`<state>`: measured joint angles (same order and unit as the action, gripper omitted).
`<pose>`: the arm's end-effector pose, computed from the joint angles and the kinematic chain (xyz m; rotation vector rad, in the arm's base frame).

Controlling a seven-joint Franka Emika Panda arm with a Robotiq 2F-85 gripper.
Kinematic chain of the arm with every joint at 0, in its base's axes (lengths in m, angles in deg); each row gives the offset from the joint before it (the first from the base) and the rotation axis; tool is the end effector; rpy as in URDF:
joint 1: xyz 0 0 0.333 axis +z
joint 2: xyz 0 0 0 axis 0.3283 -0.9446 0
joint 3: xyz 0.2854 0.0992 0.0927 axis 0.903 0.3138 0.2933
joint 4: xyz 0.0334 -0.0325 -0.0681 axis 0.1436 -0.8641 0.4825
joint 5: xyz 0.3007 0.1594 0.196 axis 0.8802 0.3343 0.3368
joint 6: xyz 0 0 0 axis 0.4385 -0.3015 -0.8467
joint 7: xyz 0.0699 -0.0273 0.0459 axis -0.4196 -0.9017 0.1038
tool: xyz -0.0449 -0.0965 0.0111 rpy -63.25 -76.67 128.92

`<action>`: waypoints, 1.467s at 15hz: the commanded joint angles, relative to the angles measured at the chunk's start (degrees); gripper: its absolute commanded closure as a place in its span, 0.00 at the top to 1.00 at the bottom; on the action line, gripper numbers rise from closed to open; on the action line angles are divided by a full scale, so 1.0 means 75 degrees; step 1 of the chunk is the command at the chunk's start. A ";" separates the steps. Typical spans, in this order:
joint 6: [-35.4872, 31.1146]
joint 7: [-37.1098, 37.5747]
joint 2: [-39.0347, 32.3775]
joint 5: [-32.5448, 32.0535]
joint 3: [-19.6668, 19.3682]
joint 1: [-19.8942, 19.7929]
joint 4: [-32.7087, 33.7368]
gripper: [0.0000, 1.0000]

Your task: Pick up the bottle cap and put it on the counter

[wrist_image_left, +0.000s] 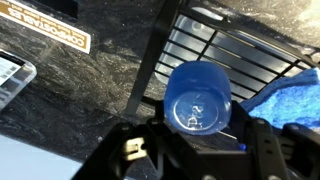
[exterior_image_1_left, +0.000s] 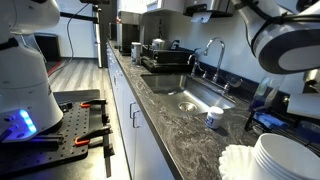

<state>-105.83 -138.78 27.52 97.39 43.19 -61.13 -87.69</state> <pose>0.6373 -0.4078 0.2635 2.8172 0.5815 0.7510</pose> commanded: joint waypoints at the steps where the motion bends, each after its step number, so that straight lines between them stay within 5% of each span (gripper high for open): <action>1: -0.0147 0.0035 0.0975 -0.0035 -0.0231 0.0083 -0.1220 0.38; 15: 0.0204 -0.0181 0.3192 0.0814 -0.0299 0.0142 -0.3928 0.38; 16: 0.0045 -0.0121 0.2756 0.0622 -0.0520 0.0366 -0.3567 0.63; 22: 0.0083 -0.0129 0.2905 0.0825 -0.0540 0.0383 -0.3685 0.63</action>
<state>-105.52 -138.83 49.17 102.08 41.14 -60.21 -115.50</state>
